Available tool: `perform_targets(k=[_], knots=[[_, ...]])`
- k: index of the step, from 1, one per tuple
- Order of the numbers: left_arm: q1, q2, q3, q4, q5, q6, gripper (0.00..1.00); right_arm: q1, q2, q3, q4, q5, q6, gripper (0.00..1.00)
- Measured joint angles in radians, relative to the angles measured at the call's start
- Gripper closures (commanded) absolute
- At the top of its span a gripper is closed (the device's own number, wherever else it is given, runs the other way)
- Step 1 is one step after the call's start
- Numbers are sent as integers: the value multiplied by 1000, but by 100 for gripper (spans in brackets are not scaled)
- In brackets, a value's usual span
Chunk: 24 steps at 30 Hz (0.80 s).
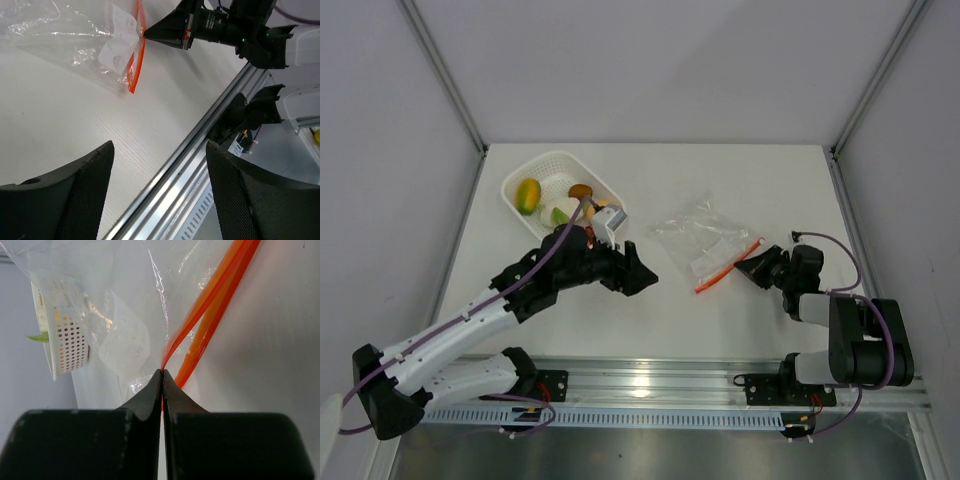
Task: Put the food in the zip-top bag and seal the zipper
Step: Pick up the zipper food storage bag at the center of the board.
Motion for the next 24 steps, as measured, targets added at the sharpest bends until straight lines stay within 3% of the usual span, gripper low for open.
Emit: perform_targets(k=[5,10,15,24], knots=[[-116,103,83,-2,-103,56,19,0,-77,7,-74,-10,4,100],[-212,243,178,0,-230,109,17,30,-281,74,-290,12,15,100],[-262,360,261,-13,-307,133,17,144,-447,201,-545,83,19,100],[-333,503,405,-50,-417,134,16,303,-532,277,-854,190,63,100]])
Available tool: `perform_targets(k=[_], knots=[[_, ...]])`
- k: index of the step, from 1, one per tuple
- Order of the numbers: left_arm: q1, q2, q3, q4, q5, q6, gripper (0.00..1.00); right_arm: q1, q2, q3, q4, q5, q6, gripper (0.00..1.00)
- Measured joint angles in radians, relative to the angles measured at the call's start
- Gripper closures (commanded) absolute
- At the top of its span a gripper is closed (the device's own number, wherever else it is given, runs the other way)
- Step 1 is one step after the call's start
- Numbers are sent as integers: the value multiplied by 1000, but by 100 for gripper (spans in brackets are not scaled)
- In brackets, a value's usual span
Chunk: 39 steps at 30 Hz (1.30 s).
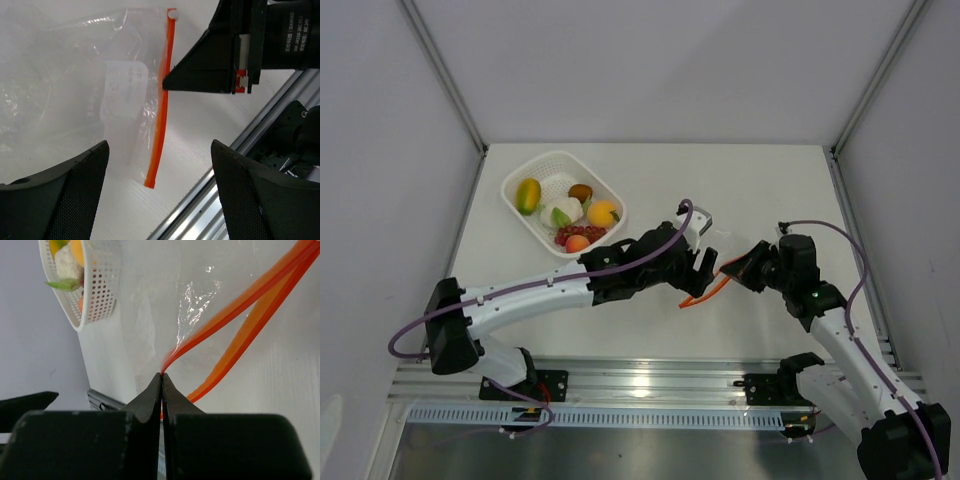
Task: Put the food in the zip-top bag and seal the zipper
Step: Pick up the zipper food storage bag at the center of the board.
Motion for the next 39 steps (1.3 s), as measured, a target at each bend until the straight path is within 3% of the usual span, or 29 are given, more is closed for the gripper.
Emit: perform_targets(k=[14,27,28,32,35,37,38,39], knots=[[-117,98,21,-4,-235,45,16,43,-106,69,-153,23,99,100],[-122,199,69,-27,-272,47,19,45,-137,75,-188,27,123,100],[-122,205,74,-32,-272,47,21,45,-139,77,-190,26,123,100],[-122,234,117,-69,-274,37,58,45,-147,82,-197,26,119,100],[-121,246,149,-93,-272,38,76,45,-148,84,-209,31,105,100],[-116,249,165,-108,-264,32,85,45,-148,87,-221,41,92,93],[-113,249,170,-115,-259,30,98,45,-148,90,-230,48,84,90],[-108,249,174,-119,-254,22,99,45,-148,94,-239,53,74,81]])
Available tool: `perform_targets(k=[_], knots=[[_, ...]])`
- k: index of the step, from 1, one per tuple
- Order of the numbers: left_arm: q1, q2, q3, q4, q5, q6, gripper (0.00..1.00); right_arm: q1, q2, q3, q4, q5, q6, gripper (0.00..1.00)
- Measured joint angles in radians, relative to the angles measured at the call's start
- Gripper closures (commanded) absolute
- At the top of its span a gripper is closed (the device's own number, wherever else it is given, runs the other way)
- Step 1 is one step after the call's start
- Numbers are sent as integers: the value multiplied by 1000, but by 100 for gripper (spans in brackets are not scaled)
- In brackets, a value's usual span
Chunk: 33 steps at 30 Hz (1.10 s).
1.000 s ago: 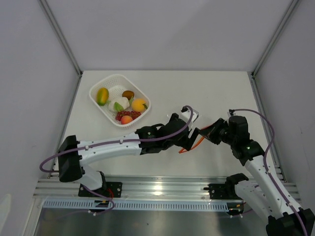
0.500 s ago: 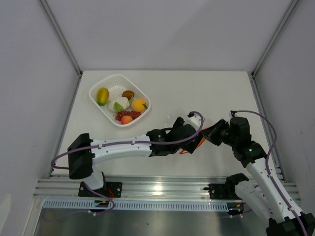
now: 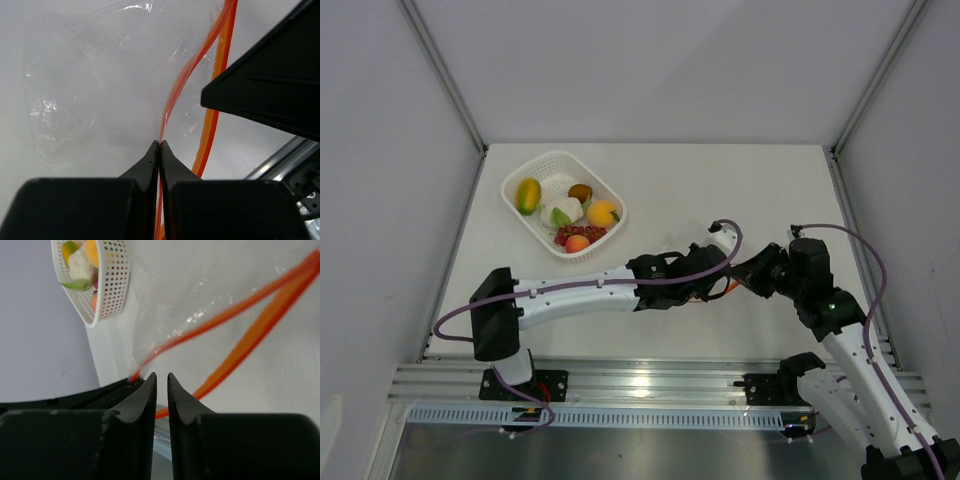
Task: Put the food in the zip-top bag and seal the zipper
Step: Pick up the zipper food storage bag at the center of the board, then open the zipper of the food storage bag at the center of the board.
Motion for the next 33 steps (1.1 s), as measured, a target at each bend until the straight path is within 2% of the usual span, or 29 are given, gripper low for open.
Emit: perform_targets(k=[5,8,9,12,13,16,19,24,26,27,33], knots=[[49,0,8,-21,58,-19,99,0,0,43,-64,26,-55,50],[75,0,20,-32,82,-30,99,0,-4,87,-126,46,-94,38],[82,0,27,-38,90,-34,99,0,-6,100,-142,53,-102,26],[92,0,63,-59,105,-52,100,0,-17,125,-189,94,-135,3],[93,0,81,-63,112,-60,99,0,-18,126,-208,118,-141,1],[93,0,119,-64,131,-78,99,0,-14,127,-269,184,-151,1],[94,0,149,-65,153,-90,99,0,-14,127,-283,188,-174,1],[98,0,160,-65,182,-114,99,0,-28,127,-256,160,-184,10],[99,0,160,-65,190,-121,99,0,-24,128,-245,155,-182,15],[100,0,160,-65,195,-123,99,0,-17,129,-243,155,-181,22],[103,0,160,-65,223,-156,99,-1,41,138,-245,156,-166,44]])
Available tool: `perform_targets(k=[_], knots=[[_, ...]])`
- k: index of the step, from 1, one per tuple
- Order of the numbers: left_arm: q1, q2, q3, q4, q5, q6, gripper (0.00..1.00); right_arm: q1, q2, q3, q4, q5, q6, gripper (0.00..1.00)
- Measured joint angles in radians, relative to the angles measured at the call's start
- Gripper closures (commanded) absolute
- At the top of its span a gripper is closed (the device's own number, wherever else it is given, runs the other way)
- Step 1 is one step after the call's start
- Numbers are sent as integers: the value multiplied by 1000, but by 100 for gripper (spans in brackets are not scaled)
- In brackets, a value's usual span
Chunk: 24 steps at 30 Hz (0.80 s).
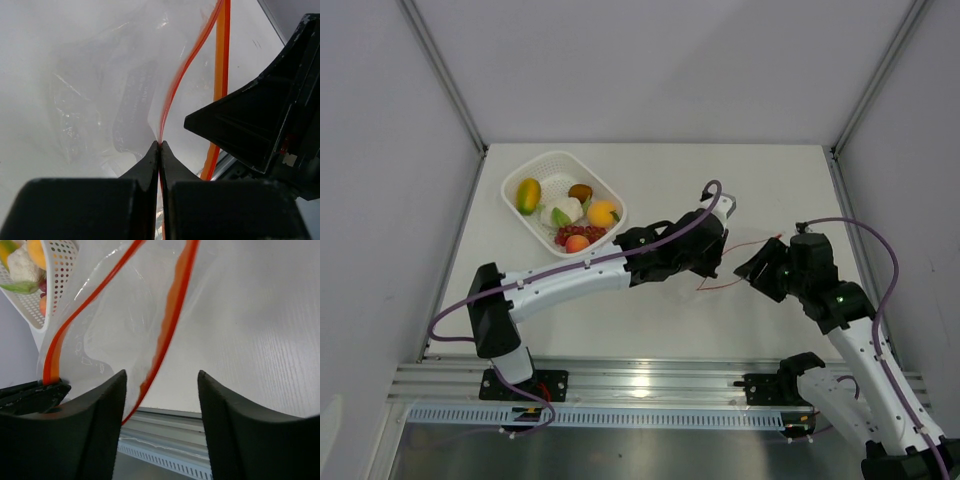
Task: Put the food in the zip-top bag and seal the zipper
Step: Open the zipper of the food storage bag at the center of the board.
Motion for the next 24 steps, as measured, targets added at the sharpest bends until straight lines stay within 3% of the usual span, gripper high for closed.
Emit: perform_targets(k=[1,4,5,6,13,18,24], knots=[[1,0,0,0,3,-4,99,0,0,0,-2,0,0,46],[9,-2,-3,9,30,-32,99,0,-10,8,-6,-6,-16,70],[12,-3,-8,19,37,-42,99,0,-12,20,-13,-8,-27,93],[14,-6,-17,35,50,-53,99,0,-13,38,-21,-5,-41,100],[20,-14,-58,140,133,-135,100,1,33,241,-117,60,-132,100],[28,-46,-190,248,161,-187,99,2,151,379,-185,117,-228,100],[56,-50,-355,305,166,-212,99,23,265,382,-202,137,-305,100]])
